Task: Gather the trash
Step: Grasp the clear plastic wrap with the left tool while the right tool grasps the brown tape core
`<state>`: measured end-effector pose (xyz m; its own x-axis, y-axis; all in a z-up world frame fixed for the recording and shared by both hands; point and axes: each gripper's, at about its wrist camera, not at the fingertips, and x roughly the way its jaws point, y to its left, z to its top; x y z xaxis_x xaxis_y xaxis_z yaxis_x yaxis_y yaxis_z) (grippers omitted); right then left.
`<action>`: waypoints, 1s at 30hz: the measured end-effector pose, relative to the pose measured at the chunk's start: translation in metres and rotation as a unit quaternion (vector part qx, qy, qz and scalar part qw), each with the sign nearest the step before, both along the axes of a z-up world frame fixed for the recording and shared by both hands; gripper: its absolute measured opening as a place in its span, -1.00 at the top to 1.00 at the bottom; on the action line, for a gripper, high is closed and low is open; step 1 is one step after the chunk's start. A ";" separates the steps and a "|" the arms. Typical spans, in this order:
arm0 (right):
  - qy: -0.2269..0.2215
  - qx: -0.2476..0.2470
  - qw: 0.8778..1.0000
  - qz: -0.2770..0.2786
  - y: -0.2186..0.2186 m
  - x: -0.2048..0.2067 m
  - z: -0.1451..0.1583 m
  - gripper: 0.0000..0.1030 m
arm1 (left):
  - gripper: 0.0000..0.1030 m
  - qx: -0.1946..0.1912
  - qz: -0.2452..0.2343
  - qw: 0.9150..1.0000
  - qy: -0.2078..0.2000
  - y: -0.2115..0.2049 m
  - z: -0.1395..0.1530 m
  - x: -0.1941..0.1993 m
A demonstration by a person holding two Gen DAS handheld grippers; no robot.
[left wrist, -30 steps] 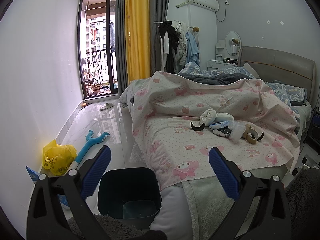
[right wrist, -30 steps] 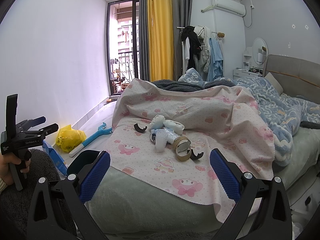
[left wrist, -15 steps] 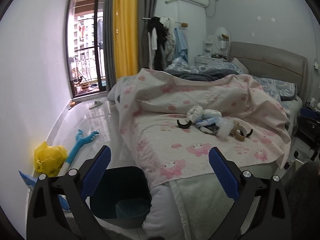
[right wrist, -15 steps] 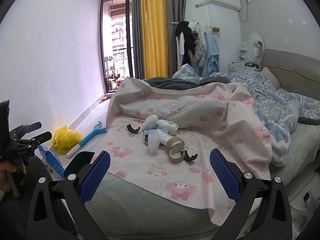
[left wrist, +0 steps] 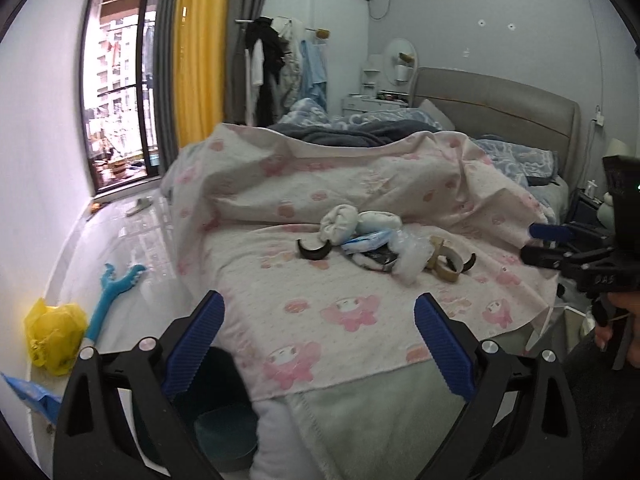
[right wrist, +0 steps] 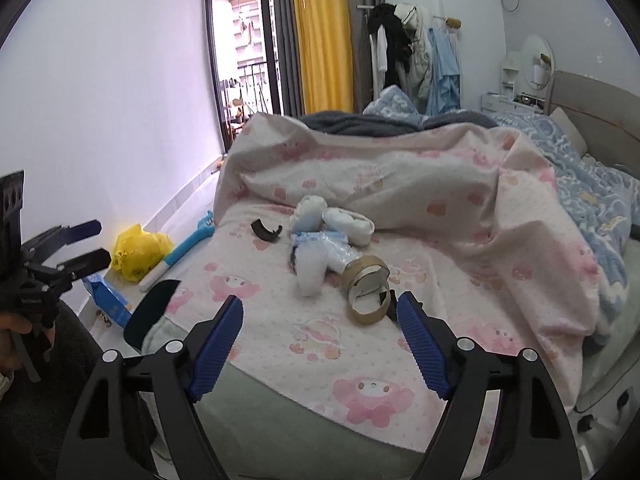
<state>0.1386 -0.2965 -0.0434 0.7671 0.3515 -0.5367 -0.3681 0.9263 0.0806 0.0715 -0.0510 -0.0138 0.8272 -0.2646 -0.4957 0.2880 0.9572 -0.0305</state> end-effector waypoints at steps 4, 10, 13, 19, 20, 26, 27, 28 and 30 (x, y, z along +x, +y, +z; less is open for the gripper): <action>0.021 0.003 1.000 0.004 -0.006 0.018 -0.015 -0.36 | -0.72 -0.012 -0.026 1.000 0.005 -0.012 -0.006 0.016; 0.048 0.005 0.999 0.016 -0.012 0.043 -0.037 -0.25 | -0.61 -0.023 -0.059 0.998 0.016 -0.031 -0.013 0.037; 0.053 -0.005 0.998 0.023 -0.010 0.054 -0.044 -0.24 | -0.53 -0.031 -0.070 0.997 0.020 -0.039 -0.015 0.047; 0.067 -0.037 0.996 0.034 0.000 0.074 -0.060 -0.24 | -0.40 -0.044 -0.098 0.993 0.040 -0.056 -0.026 0.067; 0.067 -0.043 0.996 0.035 0.001 0.077 -0.061 -0.24 | -0.38 -0.042 -0.101 0.993 0.042 -0.059 -0.028 0.069; 0.066 -0.080 0.994 0.026 0.006 0.087 -0.070 -0.24 | -0.24 -0.043 -0.128 0.989 0.061 -0.084 -0.043 0.087; 0.066 -0.079 0.994 0.025 0.006 0.089 -0.070 -0.24 | -0.24 -0.045 -0.132 0.988 0.063 -0.086 -0.044 0.089; 0.067 -0.076 0.995 0.025 0.005 0.091 -0.071 -0.24 | -0.23 -0.046 -0.134 0.988 0.065 -0.088 -0.046 0.092; 0.067 -0.075 0.995 0.028 0.006 0.096 -0.071 -0.24 | -0.19 -0.050 -0.140 0.986 0.073 -0.094 -0.051 0.100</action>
<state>0.2343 -0.2901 -0.1144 0.6672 0.3003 -0.6816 -0.4149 0.9099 -0.0052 0.1714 -0.1454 -0.0652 0.6370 -0.5258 -0.5638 0.5255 0.8312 -0.1815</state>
